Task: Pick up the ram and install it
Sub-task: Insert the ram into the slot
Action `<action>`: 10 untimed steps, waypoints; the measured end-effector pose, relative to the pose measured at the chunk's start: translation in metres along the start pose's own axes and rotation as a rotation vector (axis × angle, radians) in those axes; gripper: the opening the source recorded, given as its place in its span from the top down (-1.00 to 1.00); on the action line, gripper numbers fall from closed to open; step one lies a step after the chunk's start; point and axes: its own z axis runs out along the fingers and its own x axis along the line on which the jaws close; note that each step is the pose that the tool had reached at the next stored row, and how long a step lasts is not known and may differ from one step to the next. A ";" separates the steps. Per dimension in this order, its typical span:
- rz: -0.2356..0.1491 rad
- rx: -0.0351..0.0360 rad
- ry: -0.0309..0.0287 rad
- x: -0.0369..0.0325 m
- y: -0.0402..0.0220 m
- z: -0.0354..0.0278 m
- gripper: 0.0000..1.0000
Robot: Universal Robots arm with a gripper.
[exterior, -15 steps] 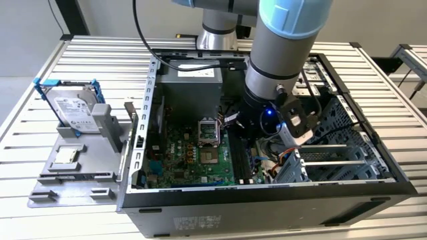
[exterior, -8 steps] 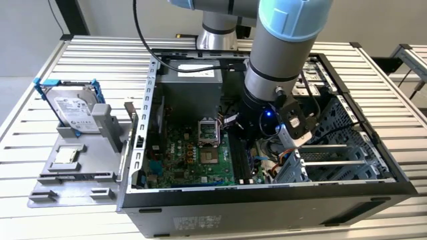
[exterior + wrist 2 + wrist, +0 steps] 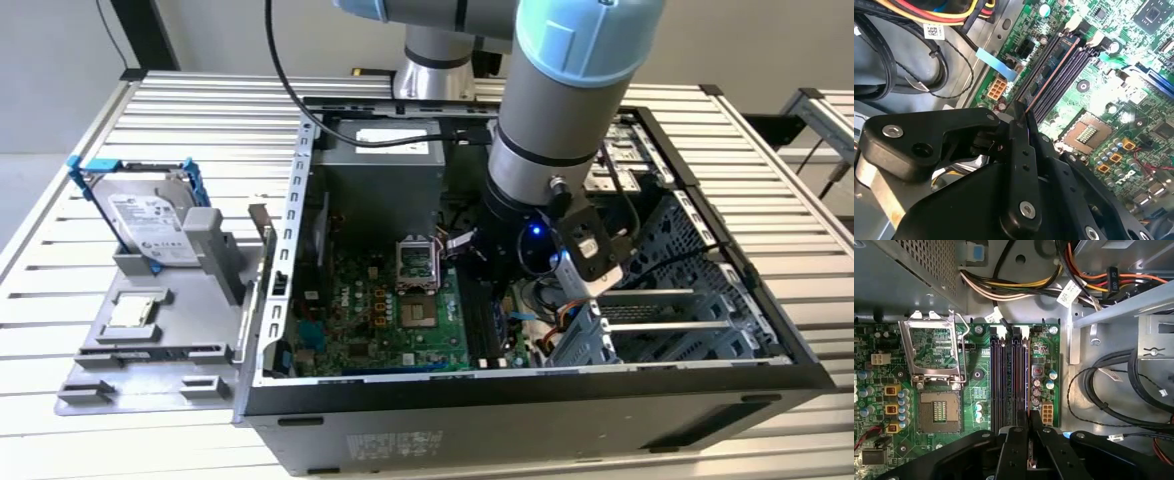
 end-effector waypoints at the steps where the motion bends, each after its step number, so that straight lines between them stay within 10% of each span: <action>1: 0.000 0.0000 0.0000 0.0000 0.0000 0.0003 1.00; 10: 0.000 0.0003 0.0003 0.0002 0.0007 0.0038 1.00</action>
